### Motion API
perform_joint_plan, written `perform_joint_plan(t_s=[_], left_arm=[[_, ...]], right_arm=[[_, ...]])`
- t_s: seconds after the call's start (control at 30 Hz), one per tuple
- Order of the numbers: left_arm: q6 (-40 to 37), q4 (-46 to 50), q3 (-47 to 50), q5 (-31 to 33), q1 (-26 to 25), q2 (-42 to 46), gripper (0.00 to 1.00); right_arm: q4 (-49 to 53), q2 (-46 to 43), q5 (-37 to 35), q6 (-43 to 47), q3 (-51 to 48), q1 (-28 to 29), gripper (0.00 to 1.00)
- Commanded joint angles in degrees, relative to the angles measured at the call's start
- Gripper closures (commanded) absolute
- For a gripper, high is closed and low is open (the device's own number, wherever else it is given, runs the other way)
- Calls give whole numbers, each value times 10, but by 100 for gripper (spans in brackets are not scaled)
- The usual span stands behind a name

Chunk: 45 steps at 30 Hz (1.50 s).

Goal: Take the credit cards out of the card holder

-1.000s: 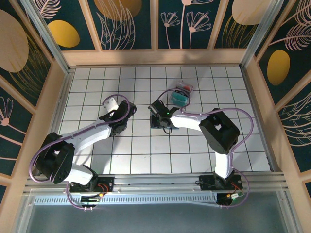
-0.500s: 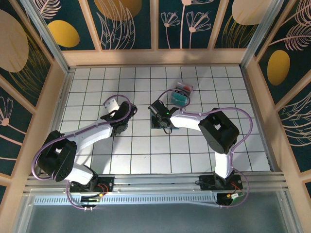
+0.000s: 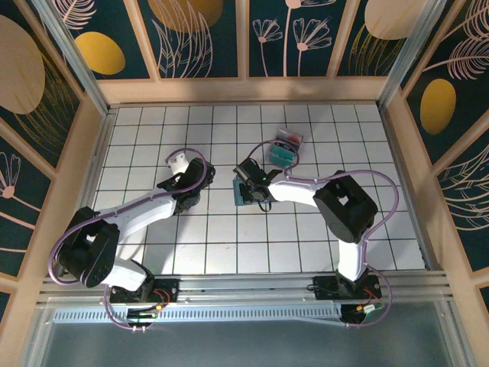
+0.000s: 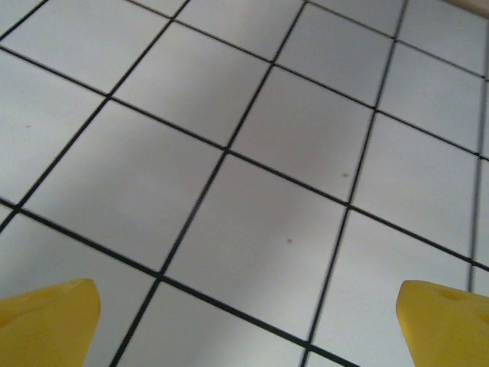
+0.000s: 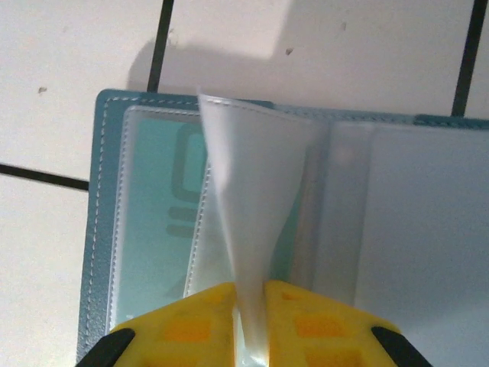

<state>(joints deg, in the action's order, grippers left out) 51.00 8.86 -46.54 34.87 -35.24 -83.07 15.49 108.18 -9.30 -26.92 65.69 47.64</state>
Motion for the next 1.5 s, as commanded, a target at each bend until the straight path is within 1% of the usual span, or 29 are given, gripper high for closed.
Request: perform_joint_plan(t_s=[0.0,0.07,0.13,0.27,0.37,0.57,0.77,0.9,1.0,1.2,1.33,1.47], left_arm=[[-35,-54,6,-41,-7,16,1],[-45,-65,2,-47,-21,6,1],[-55,-71,-9,-65,-40,-14,1],[-34,-56,-27,-111,-66,-70,1],[-29,-55,-28,-139,-78,-93,1],[-30,-33,-31,-158,-83,-133,1],[-25,-6,-38,-151,-83,-192,1],[-26,25,-54,-128,-83,-221,1],[-26,34,-57,-115,-83,-222,1],[-30,35,-59,-105,-83,-223,1],[-31,35,-63,-104,-83,-225,1],[-43,34,-66,-102,-83,-218,1]], right_arm=[[-8,-30,41,-1,-23,3,84],[-18,-35,54,-9,-31,3,84],[-29,-42,63,-17,-42,3,84],[-34,-49,60,-22,-50,3,84],[-41,-54,68,-24,-55,1,84],[-56,-54,81,-28,-60,-3,84],[-54,-56,80,-31,-61,-6,84],[-49,-57,69,-35,-64,-10,84],[-37,-64,43,-39,-65,-14,83],[-10,-84,-18,-35,-64,-24,76],[-5,-99,-33,-34,-76,-40,73],[-14,-119,-31,-38,-98,-64,73]])
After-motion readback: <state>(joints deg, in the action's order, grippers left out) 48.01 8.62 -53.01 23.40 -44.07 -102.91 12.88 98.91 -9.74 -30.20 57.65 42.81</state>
